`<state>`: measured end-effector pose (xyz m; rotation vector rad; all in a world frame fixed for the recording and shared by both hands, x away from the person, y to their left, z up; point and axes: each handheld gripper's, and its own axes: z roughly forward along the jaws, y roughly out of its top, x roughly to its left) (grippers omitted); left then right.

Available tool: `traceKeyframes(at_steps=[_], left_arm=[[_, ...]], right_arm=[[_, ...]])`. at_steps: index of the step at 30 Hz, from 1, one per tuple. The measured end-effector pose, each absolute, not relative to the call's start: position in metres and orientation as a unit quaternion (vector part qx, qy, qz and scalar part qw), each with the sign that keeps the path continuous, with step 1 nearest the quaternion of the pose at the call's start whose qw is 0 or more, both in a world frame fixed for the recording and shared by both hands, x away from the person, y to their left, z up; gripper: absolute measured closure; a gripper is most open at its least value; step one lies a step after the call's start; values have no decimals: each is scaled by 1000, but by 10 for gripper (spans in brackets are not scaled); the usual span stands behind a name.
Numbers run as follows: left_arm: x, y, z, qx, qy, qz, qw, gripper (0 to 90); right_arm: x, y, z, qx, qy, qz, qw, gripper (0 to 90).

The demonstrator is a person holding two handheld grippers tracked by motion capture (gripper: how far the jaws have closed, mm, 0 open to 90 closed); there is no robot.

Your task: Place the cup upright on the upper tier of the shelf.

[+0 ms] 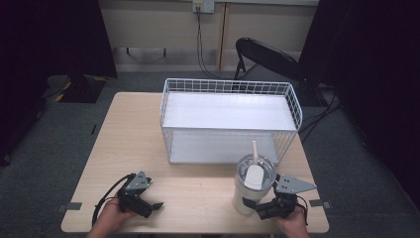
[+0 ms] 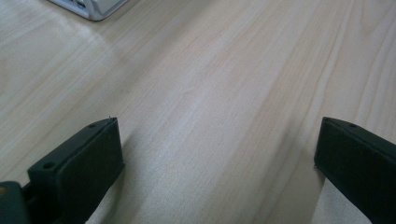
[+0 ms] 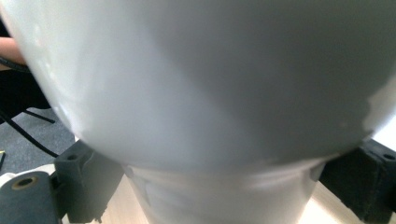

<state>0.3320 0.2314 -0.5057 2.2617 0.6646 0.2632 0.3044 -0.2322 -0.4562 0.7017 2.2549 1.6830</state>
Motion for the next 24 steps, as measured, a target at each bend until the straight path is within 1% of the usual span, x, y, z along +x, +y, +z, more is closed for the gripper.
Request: traceKeyframes(at_steps=[3, 8, 16, 23, 24], left_arm=[[332, 231, -506, 884, 260, 103, 375, 5], [332, 231, -506, 884, 260, 103, 375, 5], [332, 231, -506, 884, 260, 103, 375, 5], [332, 231, -506, 884, 260, 103, 375, 5], [332, 231, -506, 884, 260, 103, 375, 5]], right_arm=[[304, -232, -456, 241, 772, 576, 122, 82], [298, -231, -454, 234, 776, 568, 146, 92], [296, -230, -452, 236, 776, 565, 154, 97], [297, -234, -450, 251, 765, 574, 147, 98], [297, -235, -448, 252, 764, 574, 152, 98]])
